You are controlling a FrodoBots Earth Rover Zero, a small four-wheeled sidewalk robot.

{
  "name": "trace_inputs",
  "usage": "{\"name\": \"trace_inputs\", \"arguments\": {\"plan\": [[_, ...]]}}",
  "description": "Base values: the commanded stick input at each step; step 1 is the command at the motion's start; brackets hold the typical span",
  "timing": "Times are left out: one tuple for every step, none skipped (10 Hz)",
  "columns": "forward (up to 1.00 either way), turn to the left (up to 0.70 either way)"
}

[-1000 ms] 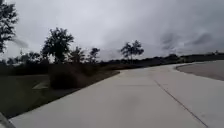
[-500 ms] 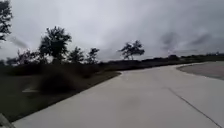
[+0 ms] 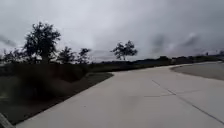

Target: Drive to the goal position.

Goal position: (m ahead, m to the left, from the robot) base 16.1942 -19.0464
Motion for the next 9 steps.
{"name": "trace_inputs", "arguments": {"plan": [[0.85,0.00],[0.85,0.00],[0.85,0.00],[0.85,0.00],[0.85,0.00],[0.85,0.00],[0.85,0.00],[0.85,0.00],[0.85,0.00]]}}
